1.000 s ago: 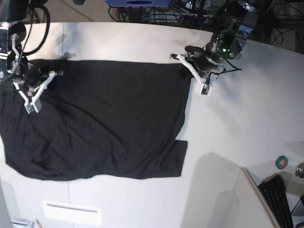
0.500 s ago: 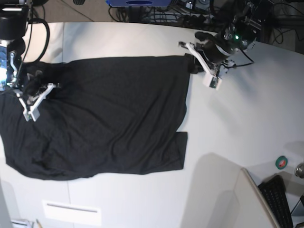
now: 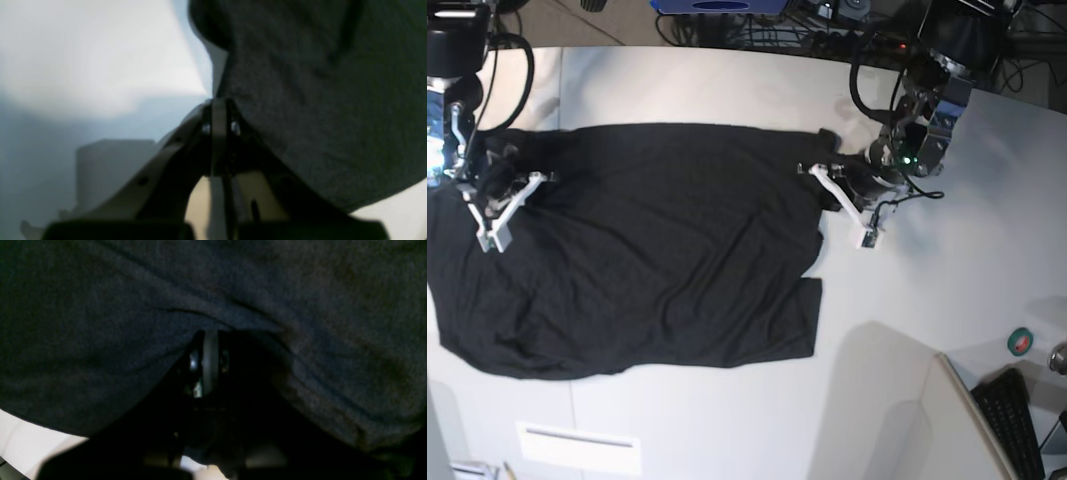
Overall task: Layout the t-shirt on the table in an organized manner, then fold the t-shirt properly
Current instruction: 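Pull the shirt edge with the left gripper away from the right gripper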
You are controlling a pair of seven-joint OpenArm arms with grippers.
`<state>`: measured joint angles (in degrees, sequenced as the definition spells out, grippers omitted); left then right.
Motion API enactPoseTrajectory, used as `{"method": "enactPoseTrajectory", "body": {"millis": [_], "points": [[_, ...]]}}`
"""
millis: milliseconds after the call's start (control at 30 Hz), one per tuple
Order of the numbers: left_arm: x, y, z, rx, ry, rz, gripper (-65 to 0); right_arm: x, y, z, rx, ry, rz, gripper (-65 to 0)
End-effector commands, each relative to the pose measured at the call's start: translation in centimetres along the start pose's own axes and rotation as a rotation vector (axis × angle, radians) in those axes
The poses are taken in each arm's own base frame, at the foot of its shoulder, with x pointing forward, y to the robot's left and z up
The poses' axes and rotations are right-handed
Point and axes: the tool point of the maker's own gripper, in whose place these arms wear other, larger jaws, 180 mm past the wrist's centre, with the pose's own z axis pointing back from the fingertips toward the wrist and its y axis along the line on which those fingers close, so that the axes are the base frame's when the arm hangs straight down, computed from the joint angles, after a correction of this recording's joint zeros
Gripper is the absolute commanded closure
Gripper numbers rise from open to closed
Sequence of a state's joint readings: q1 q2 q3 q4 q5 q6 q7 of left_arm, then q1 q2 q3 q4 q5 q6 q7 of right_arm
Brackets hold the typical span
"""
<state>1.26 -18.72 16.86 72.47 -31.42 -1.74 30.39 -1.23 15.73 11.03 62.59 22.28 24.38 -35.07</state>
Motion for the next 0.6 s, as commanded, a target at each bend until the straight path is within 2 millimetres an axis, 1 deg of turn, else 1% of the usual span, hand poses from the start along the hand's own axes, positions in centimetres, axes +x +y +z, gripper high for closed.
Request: {"method": "enactPoseTrajectory", "body": {"millis": [0,67,167,200,300,333,400,433,500,533,567], "points": [[1.2,2.0,0.2,0.052,-0.015,-0.001,0.0,-0.7,0.8,-0.4,0.01,0.038,0.006,0.0],[3.2,3.1,-0.1,0.075,-0.04,0.004,0.0,0.6,1.3,-0.5,0.019,0.016,0.009,0.0],[5.5,4.1,-0.5,0.116,-0.061,-0.042,0.0,2.2,2.6,-1.0,0.043,-0.013,0.005,0.0],[6.2,4.3,-0.6,0.13,-0.07,-0.062,0.0,2.9,2.6,-0.9,0.044,-0.023,0.008,0.0],[8.5,3.7,-0.6,0.136,-0.115,-0.087,0.0,4.9,3.5,-0.9,0.056,-0.034,0.037,0.0],[8.9,3.4,-0.4,0.129,-0.127,-0.09,0.0,5.7,3.4,-0.4,0.049,-0.041,0.052,0.0],[9.5,2.8,0.0,0.12,-0.15,-0.095,0.0,7.3,3.1,1.1,0.031,-0.08,0.074,0.0],[9.9,3.1,0.4,0.124,-0.169,-0.083,0.0,7.5,2.3,2.4,0.006,-0.099,0.076,0.0],[8.9,4.4,1.4,0.145,-0.18,-0.033,0.0,8.1,1.3,4.8,-0.037,-0.153,0.077,0.0],[8.7,5.2,2.2,0.159,-0.198,-0.001,0.0,8.1,0.5,6.1,-0.063,-0.177,0.072,0.0],[8.1,5.9,3.0,0.175,-0.209,0.026,0.0,7.9,-0.2,7.3,-0.089,-0.2,0.065,0.0]]}}
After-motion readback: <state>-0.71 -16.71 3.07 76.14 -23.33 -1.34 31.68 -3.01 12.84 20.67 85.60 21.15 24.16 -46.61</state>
